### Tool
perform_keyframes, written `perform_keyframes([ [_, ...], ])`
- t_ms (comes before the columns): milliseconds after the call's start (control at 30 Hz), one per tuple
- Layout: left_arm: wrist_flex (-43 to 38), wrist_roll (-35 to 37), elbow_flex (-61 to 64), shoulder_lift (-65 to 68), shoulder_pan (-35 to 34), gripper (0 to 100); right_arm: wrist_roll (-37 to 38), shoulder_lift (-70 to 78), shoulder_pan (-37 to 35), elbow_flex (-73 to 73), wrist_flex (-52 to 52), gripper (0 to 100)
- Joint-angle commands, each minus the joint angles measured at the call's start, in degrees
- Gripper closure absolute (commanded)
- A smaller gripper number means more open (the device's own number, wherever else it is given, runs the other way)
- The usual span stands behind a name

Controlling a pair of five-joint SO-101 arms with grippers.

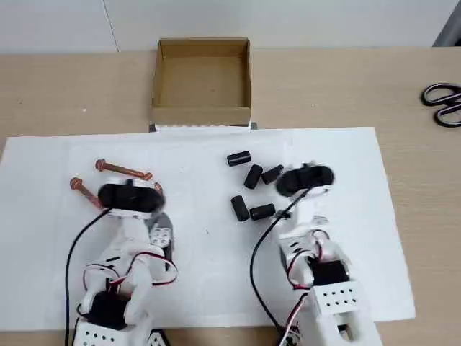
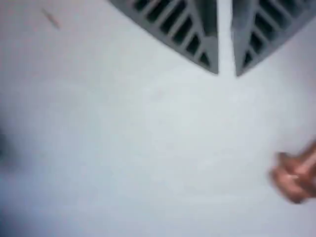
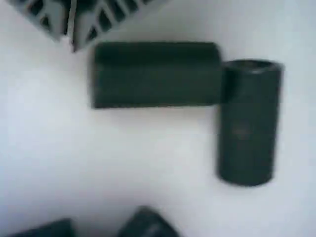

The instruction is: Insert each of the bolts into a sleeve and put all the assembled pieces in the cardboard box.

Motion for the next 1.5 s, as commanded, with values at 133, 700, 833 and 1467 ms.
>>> perform_keyframes([
  [133, -1.23, -0.09, -2.95, -0.09, -0.88, 99, -4.48, -0.48, 2.51, -13.45, 12.7, 99.5],
  [700, 9.23, 0.0, -36.62, 23.91, -2.64, 99, -6.68, 22.46, 4.53, -59.43, 45.05, 99.5],
  [833, 17.67, -0.26, -54.46, 42.37, -2.64, 99, -6.33, 32.66, 4.88, -70.59, 52.88, 99.5],
  [1467, 37.19, -12.92, -88.66, 91.78, -19.52, 99, 16.79, 57.01, 10.15, -93.01, 66.33, 99.4],
])
